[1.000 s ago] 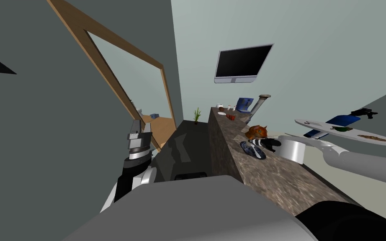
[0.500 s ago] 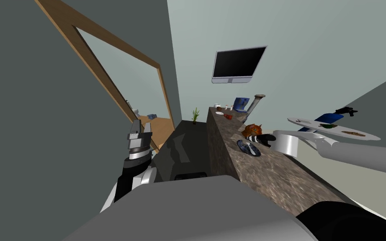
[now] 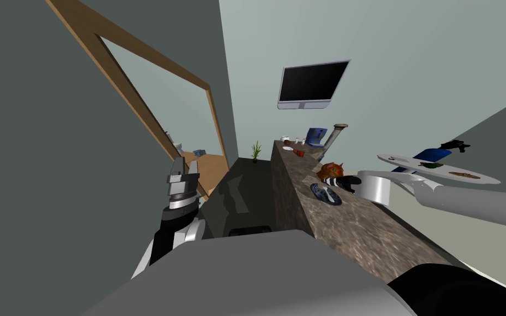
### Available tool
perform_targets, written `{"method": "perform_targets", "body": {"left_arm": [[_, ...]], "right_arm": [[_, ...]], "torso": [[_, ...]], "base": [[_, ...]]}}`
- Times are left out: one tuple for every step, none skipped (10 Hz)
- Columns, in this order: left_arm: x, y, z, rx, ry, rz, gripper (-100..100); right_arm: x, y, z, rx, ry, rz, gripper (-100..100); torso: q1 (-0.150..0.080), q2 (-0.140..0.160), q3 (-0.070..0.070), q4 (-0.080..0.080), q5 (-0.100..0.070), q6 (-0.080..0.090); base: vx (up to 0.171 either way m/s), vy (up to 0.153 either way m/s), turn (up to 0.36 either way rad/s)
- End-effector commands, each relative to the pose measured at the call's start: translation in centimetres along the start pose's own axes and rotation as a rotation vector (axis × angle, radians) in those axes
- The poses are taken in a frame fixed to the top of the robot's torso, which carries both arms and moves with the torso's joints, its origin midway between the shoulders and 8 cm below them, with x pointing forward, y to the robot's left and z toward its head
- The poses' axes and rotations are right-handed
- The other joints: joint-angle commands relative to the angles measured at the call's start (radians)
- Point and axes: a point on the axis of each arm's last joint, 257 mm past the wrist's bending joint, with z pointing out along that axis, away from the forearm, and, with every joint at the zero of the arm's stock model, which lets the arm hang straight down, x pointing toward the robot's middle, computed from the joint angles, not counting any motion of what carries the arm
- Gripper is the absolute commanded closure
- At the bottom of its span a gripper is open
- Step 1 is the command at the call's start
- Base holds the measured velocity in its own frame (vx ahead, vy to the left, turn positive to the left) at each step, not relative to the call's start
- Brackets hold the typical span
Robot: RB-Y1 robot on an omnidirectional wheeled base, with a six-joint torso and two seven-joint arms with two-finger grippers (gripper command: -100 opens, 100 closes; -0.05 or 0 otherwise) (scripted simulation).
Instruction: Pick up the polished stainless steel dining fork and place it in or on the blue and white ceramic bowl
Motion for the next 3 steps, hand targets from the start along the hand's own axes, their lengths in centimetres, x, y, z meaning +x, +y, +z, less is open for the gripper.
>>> {"method": "perform_targets", "body": {"left_arm": [[0.0, 0.0, 0.0, 0.0, 0.0, 0.0, 0], [0.0, 0.0, 0.0, 0.0, 0.0, 0.0, 0], [0.0, 0.0, 0.0, 0.0, 0.0, 0.0, 0]], "right_arm": [[0.0, 0.0, 0.0, 0.0, 0.0, 0.0, 0], [0.0, 0.0, 0.0, 0.0, 0.0, 0.0, 0], [0.0, 0.0, 0.0, 0.0, 0.0, 0.0, 0]], "torso": [[0.0, 0.0, 0.0, 0.0, 0.0, 0.0], [0.0, 0.0, 0.0, 0.0, 0.0, 0.0], [0.0, 0.0, 0.0, 0.0, 0.0, 0.0]], "base": [[0.0, 0.0, 0.0], [0.0, 0.0, 0.0], [0.0, 0.0, 0.0]]}}
